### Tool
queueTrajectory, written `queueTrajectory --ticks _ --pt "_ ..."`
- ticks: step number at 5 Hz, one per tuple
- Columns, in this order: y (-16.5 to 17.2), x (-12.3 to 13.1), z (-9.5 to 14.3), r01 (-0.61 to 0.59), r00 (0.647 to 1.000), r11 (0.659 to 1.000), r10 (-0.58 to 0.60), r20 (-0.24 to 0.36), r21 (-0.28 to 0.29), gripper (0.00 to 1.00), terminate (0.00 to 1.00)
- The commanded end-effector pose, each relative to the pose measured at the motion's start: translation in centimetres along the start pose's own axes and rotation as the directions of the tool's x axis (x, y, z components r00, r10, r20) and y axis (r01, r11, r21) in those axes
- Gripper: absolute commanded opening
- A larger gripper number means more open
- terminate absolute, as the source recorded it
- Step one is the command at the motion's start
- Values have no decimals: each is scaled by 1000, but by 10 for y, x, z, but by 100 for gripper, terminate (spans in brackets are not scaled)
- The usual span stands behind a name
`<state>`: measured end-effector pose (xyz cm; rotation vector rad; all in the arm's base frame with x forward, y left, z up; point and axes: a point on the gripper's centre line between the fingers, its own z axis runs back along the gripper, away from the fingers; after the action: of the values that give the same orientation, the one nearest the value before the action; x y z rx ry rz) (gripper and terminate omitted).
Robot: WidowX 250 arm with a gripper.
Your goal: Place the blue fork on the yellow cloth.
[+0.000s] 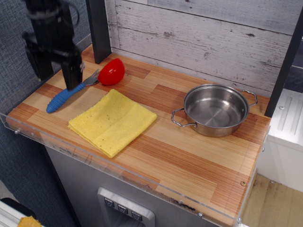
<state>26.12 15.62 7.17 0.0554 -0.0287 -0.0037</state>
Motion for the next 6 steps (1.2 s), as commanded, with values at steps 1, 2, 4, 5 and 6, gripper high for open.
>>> queueTrajectory --ticks 1,2,4,5,6 --pt "35 1 -33 65 997 998 -65 28 27 100 0" --pt "43 -2 -42 59 998 998 -60 29 31 100 0" --pt "46 6 -58 48 998 999 -48 32 17 100 0" --pt "35 13 -57 62 997 998 -63 45 26 100 0" --pt "26 13 -51 78 996 996 -80 49 47 0 0"
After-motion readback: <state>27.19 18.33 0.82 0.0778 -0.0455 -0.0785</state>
